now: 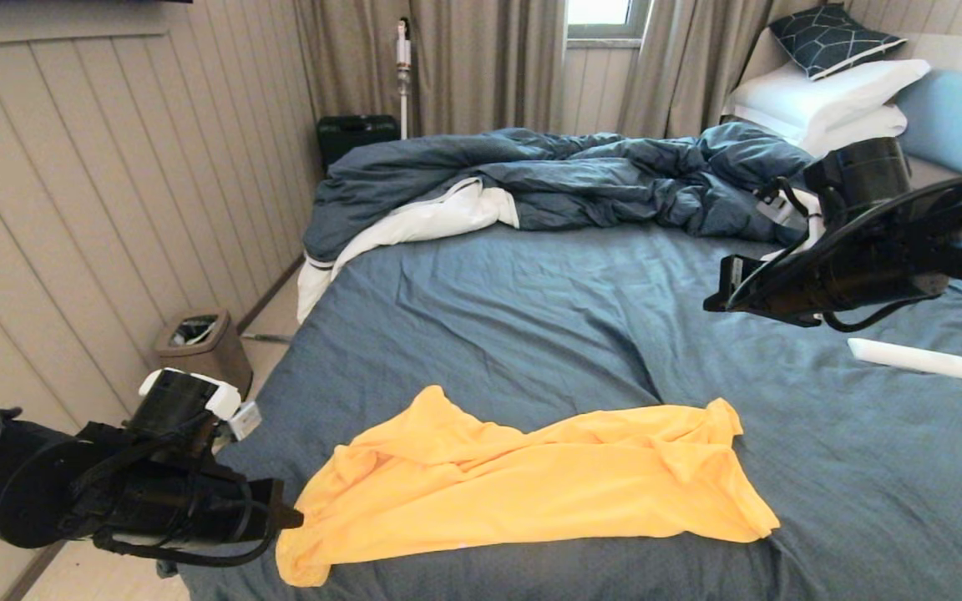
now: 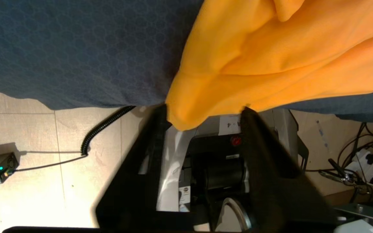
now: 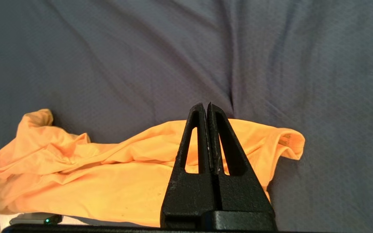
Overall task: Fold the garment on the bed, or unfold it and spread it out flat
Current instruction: Unford the yellow T-shirt
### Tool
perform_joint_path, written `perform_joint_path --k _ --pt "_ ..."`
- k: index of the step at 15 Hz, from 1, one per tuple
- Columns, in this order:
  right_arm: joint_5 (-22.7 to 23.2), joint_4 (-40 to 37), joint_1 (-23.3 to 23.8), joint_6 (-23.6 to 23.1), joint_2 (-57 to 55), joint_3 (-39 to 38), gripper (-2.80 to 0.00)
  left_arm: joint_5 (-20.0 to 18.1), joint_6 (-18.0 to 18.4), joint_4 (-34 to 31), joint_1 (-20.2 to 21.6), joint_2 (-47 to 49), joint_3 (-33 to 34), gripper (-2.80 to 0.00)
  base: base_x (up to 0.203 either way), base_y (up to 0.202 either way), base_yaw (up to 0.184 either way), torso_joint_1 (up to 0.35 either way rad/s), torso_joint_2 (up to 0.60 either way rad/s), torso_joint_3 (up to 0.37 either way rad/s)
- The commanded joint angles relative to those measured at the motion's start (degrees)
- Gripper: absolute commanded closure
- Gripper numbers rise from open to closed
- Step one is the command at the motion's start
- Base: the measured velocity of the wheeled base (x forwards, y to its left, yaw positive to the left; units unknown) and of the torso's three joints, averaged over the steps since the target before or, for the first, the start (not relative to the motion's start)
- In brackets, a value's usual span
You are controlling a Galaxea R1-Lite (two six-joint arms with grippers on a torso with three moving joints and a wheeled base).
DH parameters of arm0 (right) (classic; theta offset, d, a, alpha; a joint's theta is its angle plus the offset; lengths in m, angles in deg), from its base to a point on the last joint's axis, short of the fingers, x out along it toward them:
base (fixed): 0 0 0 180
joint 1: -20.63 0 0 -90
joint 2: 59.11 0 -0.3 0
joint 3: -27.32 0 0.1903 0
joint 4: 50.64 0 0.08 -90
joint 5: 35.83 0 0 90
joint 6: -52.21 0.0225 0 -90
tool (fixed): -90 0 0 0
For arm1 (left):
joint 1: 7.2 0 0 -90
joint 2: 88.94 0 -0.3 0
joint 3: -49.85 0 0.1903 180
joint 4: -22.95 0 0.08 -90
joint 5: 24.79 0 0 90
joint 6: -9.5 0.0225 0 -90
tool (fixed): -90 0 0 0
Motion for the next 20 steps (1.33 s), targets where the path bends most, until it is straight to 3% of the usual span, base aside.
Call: perform_joint_path --k 1,6,8,11,12,16,18,20 --pt "0.07 -0.09 -0.11 0.07 -0.53 0.00 0.00 -0.04 -0.12 0.10 0.03 -1.28 0.36 -2.80 0.000 0.000 0.000 0.000 0.00 0.000" --pt "0.07 -0.09 -0.20 0.07 -1.07 0.00 0.00 0.43 0.50 -0.40 0.10 -10.31 -4.58 -2.80 0.000 0.000 0.000 0.000 0.00 0.000" --pt "0.07 -0.09 -0.20 0.07 -1.07 0.00 0.00 0.61 1.38 -0.82 -0.10 -8.72 -8.38 -2.80 0.000 0.000 0.000 0.000 0.00 0.000" --pt "0.07 -0.09 -0.11 0.07 -1.16 0.00 0.00 0.70 1.82 -3.35 -2.90 -1.60 -19.24 -2.80 0.000 0.000 0.000 0.000 0.00 0.000" --pt "0.07 -0.09 -0.11 0.07 -1.16 0.00 0.00 0.71 1.87 -4.97 -4.28 -0.46 -21.86 0.00 0.000 0.000 0.000 0.000 0.00 0.000" --pt "0.07 0.53 0.15 -0.01 -1.42 0.00 0.00 0.72 3.45 -13.62 -8.62 2.50 -30.86 0.00 0.000 0.000 0.000 0.000 0.00 0.000" --pt "0.07 0.53 0.15 -0.01 -1.42 0.00 0.00 0.77 5.53 -15.35 -9.85 3.18 -30.69 0.00 0.000 0.000 0.000 0.000 0.00 0.000" --pt "0.07 0.53 0.07 0.07 -1.42 0.00 0.00 3.10 12.10 -15.65 -12.82 4.45 -29.41 0.00 0.000 0.000 0.000 0.000 0.00 0.000"
